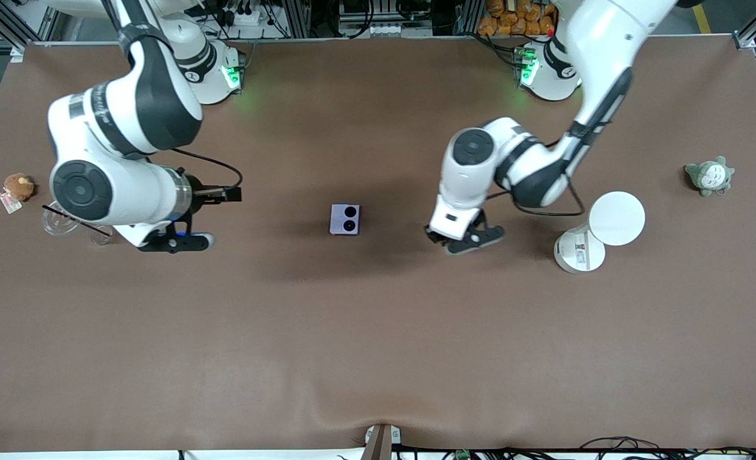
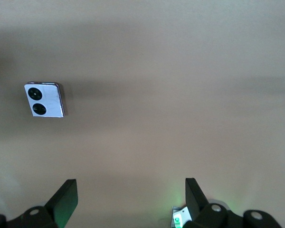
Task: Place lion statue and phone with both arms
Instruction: 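Lift the lion with the left gripper while the right gripper nears the phone, then lower the right gripper onto the white phone and close on it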
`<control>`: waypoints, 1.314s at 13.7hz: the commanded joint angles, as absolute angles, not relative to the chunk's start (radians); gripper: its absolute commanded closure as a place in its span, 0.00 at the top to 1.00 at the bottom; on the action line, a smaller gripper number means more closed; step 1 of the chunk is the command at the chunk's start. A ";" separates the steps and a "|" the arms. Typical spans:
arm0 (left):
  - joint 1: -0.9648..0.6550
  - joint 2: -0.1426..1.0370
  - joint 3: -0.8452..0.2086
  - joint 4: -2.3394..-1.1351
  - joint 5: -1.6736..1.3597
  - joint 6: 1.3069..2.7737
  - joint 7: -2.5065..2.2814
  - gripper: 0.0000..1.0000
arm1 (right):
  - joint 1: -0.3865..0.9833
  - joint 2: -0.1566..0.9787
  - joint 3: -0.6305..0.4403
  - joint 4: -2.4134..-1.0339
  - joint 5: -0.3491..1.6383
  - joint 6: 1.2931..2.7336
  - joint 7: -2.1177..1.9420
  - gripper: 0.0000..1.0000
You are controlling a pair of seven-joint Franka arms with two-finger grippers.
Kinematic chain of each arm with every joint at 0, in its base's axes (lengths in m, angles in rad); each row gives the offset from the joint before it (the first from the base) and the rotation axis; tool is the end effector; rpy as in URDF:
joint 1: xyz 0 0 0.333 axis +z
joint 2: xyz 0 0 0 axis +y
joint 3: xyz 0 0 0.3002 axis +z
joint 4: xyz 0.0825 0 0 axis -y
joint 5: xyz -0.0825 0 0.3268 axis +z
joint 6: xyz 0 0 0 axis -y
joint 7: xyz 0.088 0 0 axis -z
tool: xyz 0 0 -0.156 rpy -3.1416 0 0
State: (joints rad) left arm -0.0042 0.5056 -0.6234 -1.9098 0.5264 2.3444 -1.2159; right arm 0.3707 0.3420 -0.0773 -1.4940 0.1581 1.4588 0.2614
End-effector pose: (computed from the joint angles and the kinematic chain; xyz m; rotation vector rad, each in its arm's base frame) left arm 0.4965 -0.3120 0.2532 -3.0929 -0.4544 -0.1777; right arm 0.5083 0.1852 0.4065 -3.0560 -0.0295 0.6152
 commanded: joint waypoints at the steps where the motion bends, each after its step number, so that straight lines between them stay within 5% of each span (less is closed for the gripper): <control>1: 0.156 0.442 -0.707 -2.014 0.537 2.336 -1.074 0.00 | 0.414 0.362 -0.086 -1.489 0.172 1.492 0.276 1.00; 8: 0.245 0.428 -0.712 -2.060 0.607 2.284 -0.917 0.00 | 0.498 0.477 -0.086 -1.493 0.406 1.649 0.278 1.00; 18: 0.348 0.434 -0.715 -2.060 0.693 2.264 -0.795 0.00 | 0.655 0.551 -0.090 -1.640 0.384 1.973 0.376 1.00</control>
State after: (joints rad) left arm 0.3284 0.4633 -0.6993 -2.0383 0.6757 2.2639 -0.8069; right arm 0.6170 0.5658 -0.0769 -1.5951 0.3835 1.9336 0.3631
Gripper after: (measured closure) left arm 0.630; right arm 0.000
